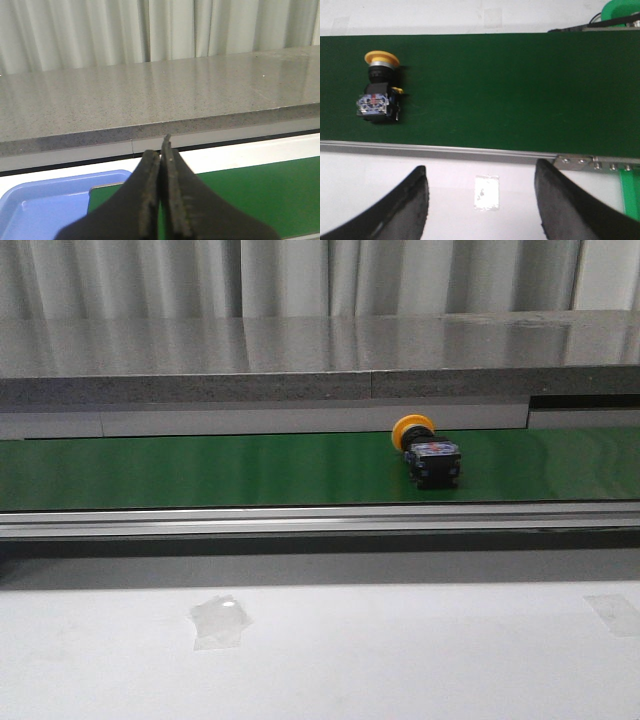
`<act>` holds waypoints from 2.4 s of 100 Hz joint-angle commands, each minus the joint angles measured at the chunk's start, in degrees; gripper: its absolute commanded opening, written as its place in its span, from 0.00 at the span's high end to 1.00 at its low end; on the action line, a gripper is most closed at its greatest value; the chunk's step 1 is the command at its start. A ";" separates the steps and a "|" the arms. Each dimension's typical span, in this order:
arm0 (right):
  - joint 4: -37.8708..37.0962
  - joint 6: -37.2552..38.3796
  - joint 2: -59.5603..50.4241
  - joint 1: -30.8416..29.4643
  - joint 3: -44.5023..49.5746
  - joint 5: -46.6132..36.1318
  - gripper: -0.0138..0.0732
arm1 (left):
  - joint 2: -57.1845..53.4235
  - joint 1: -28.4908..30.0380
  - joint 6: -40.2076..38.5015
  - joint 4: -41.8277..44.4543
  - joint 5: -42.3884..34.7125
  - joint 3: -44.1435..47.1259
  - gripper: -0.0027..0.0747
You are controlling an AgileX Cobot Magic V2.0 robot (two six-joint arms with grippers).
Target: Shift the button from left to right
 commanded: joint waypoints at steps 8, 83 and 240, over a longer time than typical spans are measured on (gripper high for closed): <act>4.26 -5.26 5.11 0.27 -6.04 -2.97 0.25 | 0.31 -0.41 -0.05 -0.55 -4.68 -1.46 0.99; 7.63 -11.13 29.62 4.19 -18.36 -4.24 0.25 | 0.31 -0.41 -0.05 -0.55 -4.68 -1.46 0.99; -0.17 -11.14 33.88 -20.12 -35.53 9.09 0.65 | 0.31 -0.41 -0.05 -0.55 -4.68 -1.46 0.99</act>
